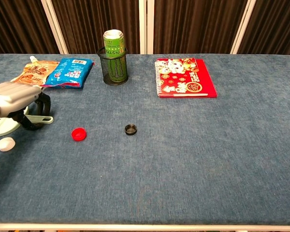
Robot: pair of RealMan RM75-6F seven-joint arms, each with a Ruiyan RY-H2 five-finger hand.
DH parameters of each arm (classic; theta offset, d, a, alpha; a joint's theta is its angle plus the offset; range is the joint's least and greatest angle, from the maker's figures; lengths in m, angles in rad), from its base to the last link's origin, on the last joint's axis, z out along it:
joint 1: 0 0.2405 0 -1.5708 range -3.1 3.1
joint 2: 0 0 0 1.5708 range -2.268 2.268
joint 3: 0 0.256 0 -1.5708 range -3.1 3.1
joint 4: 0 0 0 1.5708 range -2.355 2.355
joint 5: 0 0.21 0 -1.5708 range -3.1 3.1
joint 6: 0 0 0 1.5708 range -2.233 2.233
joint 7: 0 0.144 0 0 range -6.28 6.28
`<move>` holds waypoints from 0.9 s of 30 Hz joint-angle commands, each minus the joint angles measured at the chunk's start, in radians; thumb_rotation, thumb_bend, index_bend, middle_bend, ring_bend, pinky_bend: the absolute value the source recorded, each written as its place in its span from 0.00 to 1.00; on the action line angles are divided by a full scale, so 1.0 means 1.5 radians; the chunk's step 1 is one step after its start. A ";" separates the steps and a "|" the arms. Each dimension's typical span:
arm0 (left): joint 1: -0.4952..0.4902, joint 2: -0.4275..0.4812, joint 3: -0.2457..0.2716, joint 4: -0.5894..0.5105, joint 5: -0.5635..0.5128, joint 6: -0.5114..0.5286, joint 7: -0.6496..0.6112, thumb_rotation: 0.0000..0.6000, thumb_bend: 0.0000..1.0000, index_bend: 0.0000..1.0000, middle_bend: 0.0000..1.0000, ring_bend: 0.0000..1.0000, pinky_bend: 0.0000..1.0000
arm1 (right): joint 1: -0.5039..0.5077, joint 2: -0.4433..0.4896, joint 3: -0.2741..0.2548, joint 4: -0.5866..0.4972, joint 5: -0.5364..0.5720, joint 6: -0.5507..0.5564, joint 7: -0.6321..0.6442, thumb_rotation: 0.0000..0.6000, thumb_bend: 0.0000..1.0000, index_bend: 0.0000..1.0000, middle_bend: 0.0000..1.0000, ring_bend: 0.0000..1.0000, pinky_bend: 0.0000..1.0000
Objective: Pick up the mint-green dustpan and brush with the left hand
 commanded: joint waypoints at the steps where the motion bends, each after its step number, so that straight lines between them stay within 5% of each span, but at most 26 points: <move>1: 0.000 -0.001 0.003 0.012 0.010 -0.013 -0.020 1.00 0.27 0.45 0.48 0.27 0.16 | -0.001 0.001 -0.001 -0.001 -0.001 0.001 0.000 1.00 0.27 0.00 0.08 0.00 0.00; 12: 0.021 0.028 0.016 0.037 0.166 0.022 -0.212 1.00 0.38 0.53 0.57 0.36 0.29 | -0.009 0.006 -0.003 -0.006 -0.003 0.011 0.002 1.00 0.27 0.00 0.09 0.00 0.00; 27: 0.081 0.149 0.016 -0.093 0.313 0.136 -0.538 1.00 0.41 0.54 0.59 0.39 0.33 | -0.009 0.009 -0.001 -0.003 -0.003 0.009 0.006 1.00 0.27 0.00 0.09 0.00 0.00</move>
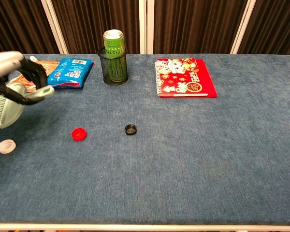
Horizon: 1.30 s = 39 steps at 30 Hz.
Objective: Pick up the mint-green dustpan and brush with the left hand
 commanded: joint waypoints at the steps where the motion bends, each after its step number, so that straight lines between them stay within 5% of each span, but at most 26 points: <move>1: 0.037 0.047 0.006 -0.061 0.039 0.046 -0.108 1.00 0.41 0.54 0.59 0.39 0.33 | 0.001 0.000 0.001 0.001 0.000 -0.002 0.001 1.00 0.27 0.00 0.09 0.00 0.00; 5: 0.059 0.051 0.014 -0.083 0.044 0.058 -0.176 1.00 0.41 0.54 0.59 0.39 0.33 | 0.007 -0.004 0.001 0.006 0.001 -0.011 0.005 1.00 0.27 0.00 0.09 0.00 0.00; 13: 0.101 0.006 0.024 -0.084 0.016 0.080 -0.164 1.00 0.41 0.54 0.59 0.39 0.33 | 0.007 -0.002 0.003 0.009 0.004 -0.011 0.007 1.00 0.27 0.00 0.09 0.00 0.00; 21: 0.124 -0.081 -0.006 -0.038 -0.019 0.105 -0.157 1.00 0.42 0.54 0.59 0.39 0.33 | 0.006 -0.002 0.001 0.006 0.003 -0.011 0.007 1.00 0.27 0.00 0.10 0.00 0.00; 39: 0.030 -0.189 -0.087 0.001 -0.014 0.018 -0.194 1.00 0.43 0.55 0.59 0.39 0.34 | -0.001 -0.002 0.001 0.012 0.008 -0.005 0.016 1.00 0.27 0.00 0.10 0.00 0.00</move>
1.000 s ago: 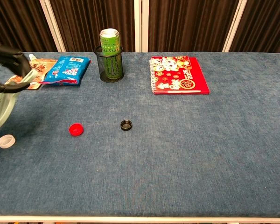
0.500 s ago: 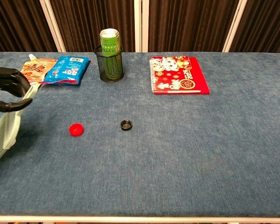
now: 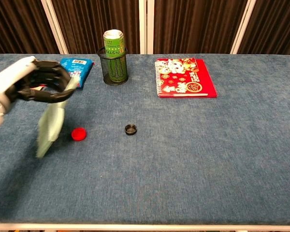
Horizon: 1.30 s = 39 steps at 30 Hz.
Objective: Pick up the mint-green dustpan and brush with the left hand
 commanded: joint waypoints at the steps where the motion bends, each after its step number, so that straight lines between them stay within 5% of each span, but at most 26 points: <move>1: -0.020 -0.015 -0.011 0.005 0.007 -0.014 0.003 1.00 0.43 0.55 0.59 0.39 0.34 | -0.001 -0.001 0.000 0.001 0.001 0.000 0.001 1.00 0.27 0.00 0.10 0.00 0.00; 30: -0.166 -0.141 -0.102 0.013 -0.055 -0.098 0.091 1.00 0.43 0.55 0.59 0.39 0.36 | -0.009 0.004 0.001 0.010 0.001 0.010 0.017 1.00 0.27 0.00 0.10 0.00 0.00; 34: -0.167 -0.130 -0.109 0.003 -0.057 -0.088 0.103 1.00 0.43 0.55 0.59 0.39 0.36 | -0.008 0.005 0.002 0.011 0.000 0.010 0.021 1.00 0.27 0.00 0.10 0.00 0.00; 39: -0.142 -0.033 -0.087 -0.035 -0.030 -0.074 0.151 1.00 0.43 0.55 0.59 0.39 0.36 | -0.001 0.006 0.003 0.014 -0.010 0.007 0.024 1.00 0.27 0.00 0.10 0.00 0.00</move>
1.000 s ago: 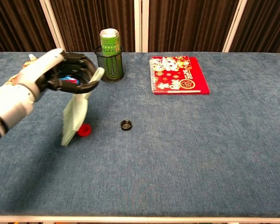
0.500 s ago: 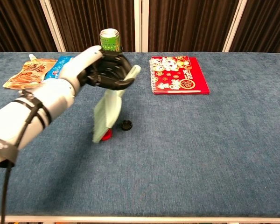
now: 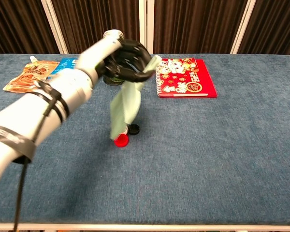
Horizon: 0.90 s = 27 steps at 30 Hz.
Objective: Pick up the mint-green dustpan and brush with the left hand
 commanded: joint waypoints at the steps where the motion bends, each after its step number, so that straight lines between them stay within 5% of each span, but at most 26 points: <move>1: 0.024 0.092 0.028 -0.032 0.026 0.008 0.055 1.00 0.43 0.54 0.59 0.39 0.36 | 0.003 0.000 0.000 0.002 -0.005 -0.002 0.000 1.00 0.27 0.00 0.10 0.00 0.00; 6: 0.043 0.198 0.089 -0.042 0.022 -0.021 0.197 1.00 0.43 0.54 0.58 0.38 0.35 | 0.007 -0.004 -0.002 0.006 -0.010 -0.005 0.003 1.00 0.27 0.00 0.10 0.00 0.00; 14: 0.019 0.207 0.128 -0.027 -0.076 -0.110 0.348 1.00 0.39 0.47 0.48 0.34 0.33 | 0.002 -0.008 -0.006 0.008 -0.012 0.000 0.004 1.00 0.27 0.00 0.10 0.00 0.00; 19: 0.016 0.201 0.118 -0.036 -0.109 -0.108 0.345 1.00 0.19 0.19 0.25 0.16 0.26 | 0.001 -0.007 -0.008 0.005 -0.013 0.000 0.002 1.00 0.27 0.00 0.10 0.00 0.00; 27: 0.111 0.274 0.101 -0.066 -0.058 0.047 0.215 1.00 0.12 0.16 0.23 0.13 0.23 | 0.007 -0.009 -0.008 0.010 0.004 -0.024 0.006 1.00 0.27 0.00 0.10 0.00 0.00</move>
